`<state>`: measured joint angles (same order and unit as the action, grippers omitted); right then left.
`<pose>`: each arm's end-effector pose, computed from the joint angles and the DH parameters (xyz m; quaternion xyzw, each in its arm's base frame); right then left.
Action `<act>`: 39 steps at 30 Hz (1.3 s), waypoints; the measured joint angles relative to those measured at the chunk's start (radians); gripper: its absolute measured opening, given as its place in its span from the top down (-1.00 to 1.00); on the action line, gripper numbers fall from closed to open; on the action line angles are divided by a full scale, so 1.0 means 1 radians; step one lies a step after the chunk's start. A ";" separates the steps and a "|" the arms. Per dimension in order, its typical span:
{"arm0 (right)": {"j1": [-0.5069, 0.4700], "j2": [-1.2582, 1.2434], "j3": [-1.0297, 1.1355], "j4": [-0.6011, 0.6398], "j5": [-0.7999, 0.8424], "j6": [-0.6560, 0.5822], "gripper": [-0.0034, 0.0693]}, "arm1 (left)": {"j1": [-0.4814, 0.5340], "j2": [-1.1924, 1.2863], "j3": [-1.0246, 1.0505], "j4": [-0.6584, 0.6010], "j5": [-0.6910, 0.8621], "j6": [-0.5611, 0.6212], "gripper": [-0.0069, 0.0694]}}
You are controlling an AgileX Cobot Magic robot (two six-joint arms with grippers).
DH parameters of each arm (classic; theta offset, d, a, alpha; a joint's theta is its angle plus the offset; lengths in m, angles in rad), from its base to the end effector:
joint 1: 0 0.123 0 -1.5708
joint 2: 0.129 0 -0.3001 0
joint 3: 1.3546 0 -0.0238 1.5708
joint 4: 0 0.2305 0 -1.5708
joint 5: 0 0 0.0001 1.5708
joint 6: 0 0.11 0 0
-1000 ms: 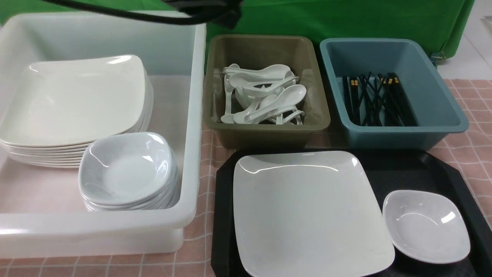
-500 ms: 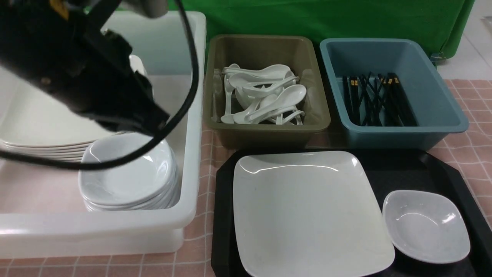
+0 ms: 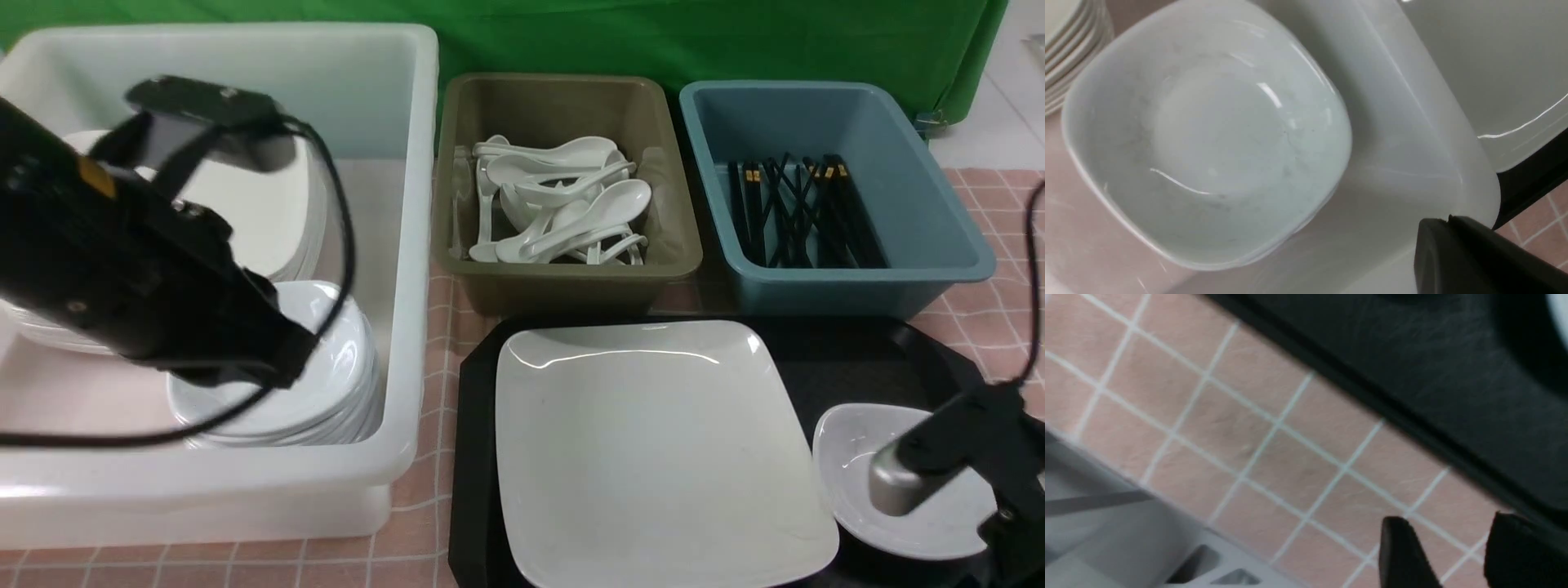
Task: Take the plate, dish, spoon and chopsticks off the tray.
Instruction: Use the right arm to grab a small plate from the dinner plate
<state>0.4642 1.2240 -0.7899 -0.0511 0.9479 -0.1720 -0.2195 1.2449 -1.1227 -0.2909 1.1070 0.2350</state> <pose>0.1719 0.0810 0.2543 -0.3210 0.9368 -0.0023 0.1393 0.2069 -0.0751 0.3371 0.1830 0.9500 -0.1388 0.2116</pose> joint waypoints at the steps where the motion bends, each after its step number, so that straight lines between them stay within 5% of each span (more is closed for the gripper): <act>1: 0.002 0.004 0.000 -0.007 -0.003 -0.001 -0.07 | 0.011 0.000 0.000 -0.009 0.003 0.005 0.81; 5: 0.041 0.086 -0.010 -0.147 -0.091 0.009 -0.14 | 0.257 0.000 0.002 -0.192 0.093 0.151 0.81; 8: 0.049 0.157 -0.010 -0.212 -0.175 0.020 -0.37 | 0.375 0.000 0.002 -0.279 0.104 0.175 0.81; 12: 0.049 0.231 -0.010 -0.273 -0.238 0.034 -0.61 | 0.418 0.000 0.002 -0.308 0.105 0.188 0.81; 21: 0.049 0.361 -0.011 -0.378 -0.302 0.039 -0.66 | 0.418 0.000 0.002 -0.316 0.111 0.229 0.80; 27: 0.049 0.403 -0.011 -0.392 -0.320 0.039 -0.39 | 0.418 0.000 0.002 -0.316 0.111 0.246 0.79; 34: 0.049 0.410 -0.012 -0.403 -0.325 0.038 0.44 | 0.418 0.000 0.002 -0.319 0.111 0.255 0.77; 39: 0.051 0.390 -0.015 -0.409 -0.302 0.037 0.48 | 0.418 0.000 0.002 -0.319 0.111 0.258 0.77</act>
<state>0.5154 1.6142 -0.8045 -0.4596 0.6456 -0.1355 0.1989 1.2449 -1.1207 -0.6100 1.2178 0.4928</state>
